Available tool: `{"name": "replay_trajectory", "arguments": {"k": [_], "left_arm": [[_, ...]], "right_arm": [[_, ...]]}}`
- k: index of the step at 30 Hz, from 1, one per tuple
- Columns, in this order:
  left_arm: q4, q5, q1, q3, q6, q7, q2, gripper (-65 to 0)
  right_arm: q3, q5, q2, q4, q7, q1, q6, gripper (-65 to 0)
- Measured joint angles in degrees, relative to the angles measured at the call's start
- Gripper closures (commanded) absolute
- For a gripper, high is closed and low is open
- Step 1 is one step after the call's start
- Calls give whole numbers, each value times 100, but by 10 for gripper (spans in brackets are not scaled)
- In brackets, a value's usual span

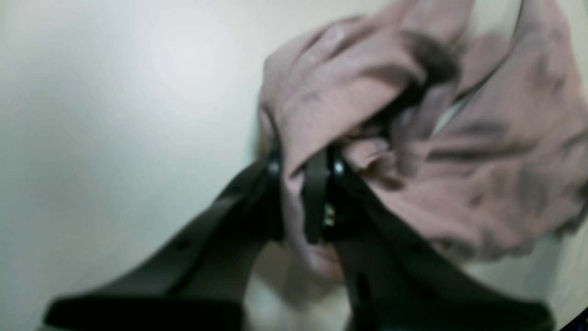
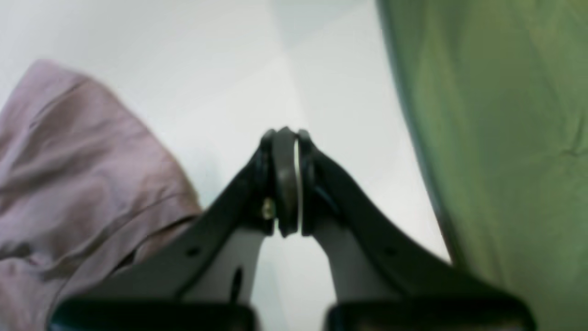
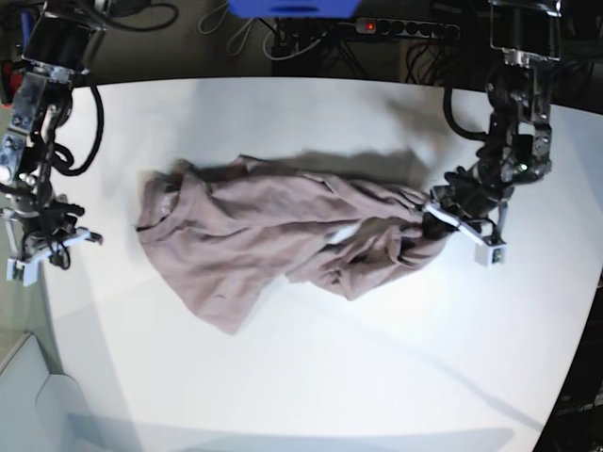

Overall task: Layout the t-shirt on the table in an organized manner, then fold the t-shirt properly
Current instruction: 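Pull the shirt with the right gripper away from the left gripper, spreading it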

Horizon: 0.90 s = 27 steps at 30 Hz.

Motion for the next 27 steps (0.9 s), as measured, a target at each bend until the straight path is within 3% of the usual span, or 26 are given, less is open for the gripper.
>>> {"name": "replay_trajectory", "arguments": {"k": [10, 16, 20, 23, 27], "left_arm": [[48, -39, 17, -170, -4, 33, 103, -4], [0, -35, 28, -179, -4, 57, 114, -8], [-2, -39, 28, -181, -4, 61, 114, -12], [-2, -39, 31, -179, -4, 61, 114, -77], [2, -39, 20, -181, -4, 339, 114, -256]], "right_arm": [[-173, -7, -87, 400, -44, -433, -28, 0], [-1211, 55, -240, 1292, -31, -807, -35, 0], [-1692, 57, -240, 1362, -566, -835, 2, 0], [-1829, 17, -232, 1362, -697, -820, 2, 0], [-1880, 42, -238, 1368, -695, -824, 2, -22]]}}
